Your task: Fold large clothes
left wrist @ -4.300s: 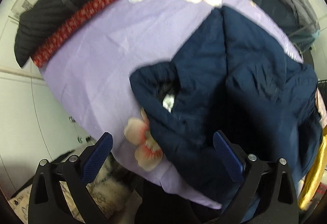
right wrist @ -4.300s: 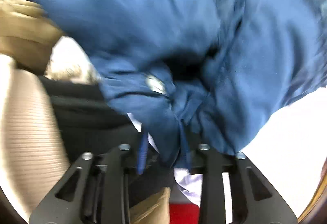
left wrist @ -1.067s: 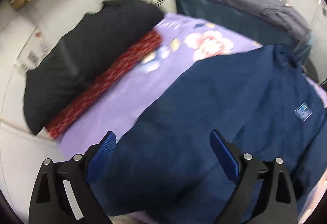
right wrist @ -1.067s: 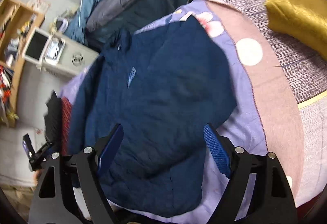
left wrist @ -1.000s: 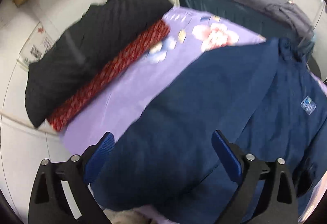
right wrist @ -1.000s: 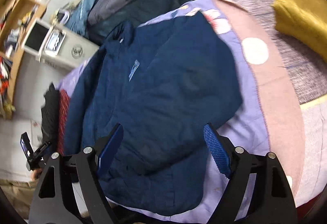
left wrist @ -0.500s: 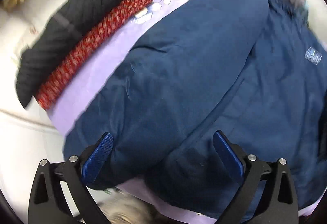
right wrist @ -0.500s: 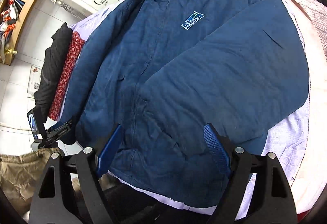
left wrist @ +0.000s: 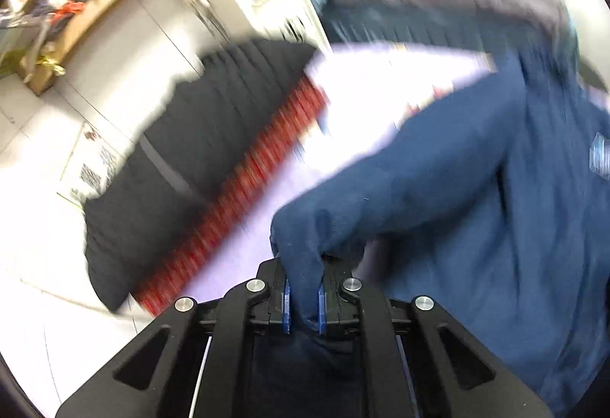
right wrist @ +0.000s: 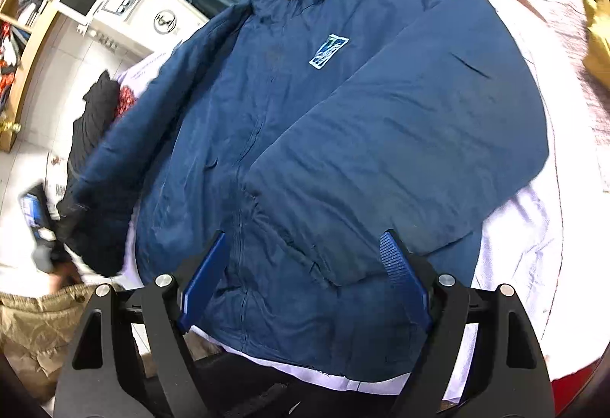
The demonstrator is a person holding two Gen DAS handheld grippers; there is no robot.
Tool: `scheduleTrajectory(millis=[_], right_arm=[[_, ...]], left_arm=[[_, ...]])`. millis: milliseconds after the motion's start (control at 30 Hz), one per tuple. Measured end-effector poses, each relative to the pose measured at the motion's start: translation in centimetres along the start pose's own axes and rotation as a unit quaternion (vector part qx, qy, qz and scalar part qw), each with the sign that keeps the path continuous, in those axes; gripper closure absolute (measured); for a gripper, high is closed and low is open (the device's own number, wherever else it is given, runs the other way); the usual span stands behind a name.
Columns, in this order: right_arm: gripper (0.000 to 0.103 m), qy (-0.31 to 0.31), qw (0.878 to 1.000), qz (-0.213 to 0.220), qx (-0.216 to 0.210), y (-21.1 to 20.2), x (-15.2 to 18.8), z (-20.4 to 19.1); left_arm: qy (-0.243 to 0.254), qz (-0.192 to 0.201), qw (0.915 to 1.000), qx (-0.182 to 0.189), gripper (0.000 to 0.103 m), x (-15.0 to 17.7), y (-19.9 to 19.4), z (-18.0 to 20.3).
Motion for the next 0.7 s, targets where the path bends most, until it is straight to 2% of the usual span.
scheduleTrajectory(millis=[133,233,300,400,433,500,567,633,700], right_arm=[[0.022,0.019,1.0,0.007,0.002,-0.1,0.2,0.3],[0.022,0.021,1.0,0.013,0.01,-0.3,0.3,0.0],[0.022,0.018,0.999,0.02,0.019,-0.5,0.4,-0.2],[0.022,0.012,0.999,0.032,0.042,-1.0,0.7,0.0],[0.022,0.01,0.998,0.033,0.05,-1.0,0.8,0.1],[0.022,0.008,0.997,0.036,0.063,-1.2,1.1,0.3],[0.022,0.002,0.996,0.043,0.078,-1.6,1.3,0.5],[0.022,-0.012,0.994,0.045,0.094,-1.5,1.4,0.5],[0.022,-0.041,0.992,0.042,0.112,-1.0,1.5,0.2]], left_arm=[[0.003,0.06,0.998,-0.021,0.094,-9.2,0.6,-4.1],[0.009,0.07,0.9971,-0.026,0.094,-14.2,3.1,-5.3],[0.017,0.06,0.9972,-0.041,0.094,-16.3,6.3,-5.7],[0.011,-0.002,0.9982,-0.06,0.09,-17.3,12.9,-6.2],[0.012,-0.018,0.9975,-0.067,0.084,-17.4,14.6,-6.2],[0.024,-0.026,0.9948,-0.095,0.065,-17.6,16.5,-6.2],[0.032,-0.037,0.9913,-0.123,0.039,-17.8,18.0,-6.4],[0.012,-0.047,0.9921,-0.116,0.03,-17.8,18.5,-7.2],[-0.033,-0.052,0.9943,-0.087,0.027,-17.8,18.1,-8.3]])
Point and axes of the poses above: each gripper's, at about its wrist camera, not at the fingertips, and y roughly the way its jaws point, z to its right, x to its underside, the point moved 9 cm from there along y, roughly the way its jaws point, and after that the axes turned 6 degrees about z, right-handed, at the moved point
